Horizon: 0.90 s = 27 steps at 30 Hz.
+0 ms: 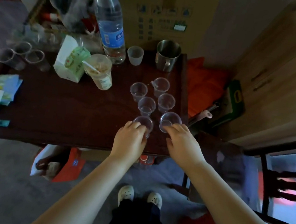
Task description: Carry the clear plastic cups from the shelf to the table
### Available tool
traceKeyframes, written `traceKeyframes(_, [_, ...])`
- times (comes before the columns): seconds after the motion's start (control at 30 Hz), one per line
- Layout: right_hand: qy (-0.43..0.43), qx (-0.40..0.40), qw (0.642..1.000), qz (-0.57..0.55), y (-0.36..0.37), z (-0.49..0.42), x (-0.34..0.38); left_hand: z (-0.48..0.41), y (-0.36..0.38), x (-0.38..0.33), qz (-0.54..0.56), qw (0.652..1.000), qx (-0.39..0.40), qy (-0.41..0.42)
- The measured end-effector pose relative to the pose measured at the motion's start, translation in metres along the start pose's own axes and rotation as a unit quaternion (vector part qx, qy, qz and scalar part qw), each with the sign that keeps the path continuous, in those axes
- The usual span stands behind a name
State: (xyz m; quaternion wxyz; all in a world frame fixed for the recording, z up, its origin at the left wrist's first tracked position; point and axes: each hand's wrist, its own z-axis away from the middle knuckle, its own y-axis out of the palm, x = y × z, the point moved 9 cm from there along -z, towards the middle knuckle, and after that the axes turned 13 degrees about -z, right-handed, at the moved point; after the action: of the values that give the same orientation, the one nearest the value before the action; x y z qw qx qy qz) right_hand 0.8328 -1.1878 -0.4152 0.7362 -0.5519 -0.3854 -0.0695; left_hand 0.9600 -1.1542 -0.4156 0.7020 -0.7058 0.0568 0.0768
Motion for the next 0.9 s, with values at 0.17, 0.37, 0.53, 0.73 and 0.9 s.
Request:
traceKeyframes(0.17, [0.019, 0.025, 0.999, -0.015, 0.018, -0.019, -0.025, -0.015, 0.022, 0.0, -0.02, 1.0, 0.013, -0.008])
traceKeyframes(0.37, [0.027, 0.056, 0.998, -0.009, 0.033, -0.028, -0.044, -0.021, 0.035, -0.001, -0.014, 1.0, 0.018, -0.005])
traceKeyframes(0.53, [0.014, 0.071, 0.997, -0.006, 0.036, -0.034, -0.049, -0.024, 0.044, -0.001, -0.001, 1.0, 0.024, -0.002])
traceKeyframes(0.73, [0.002, 0.071, 0.998, 0.001, 0.03, -0.033, -0.052, -0.022, 0.05, -0.004, -0.007, 0.999, 0.042, -0.008])
traceKeyframes(0.9, [-0.011, 0.061, 0.998, -0.004, 0.021, -0.026, -0.047, -0.012, 0.049, -0.002, -0.028, 0.998, 0.06, -0.024])
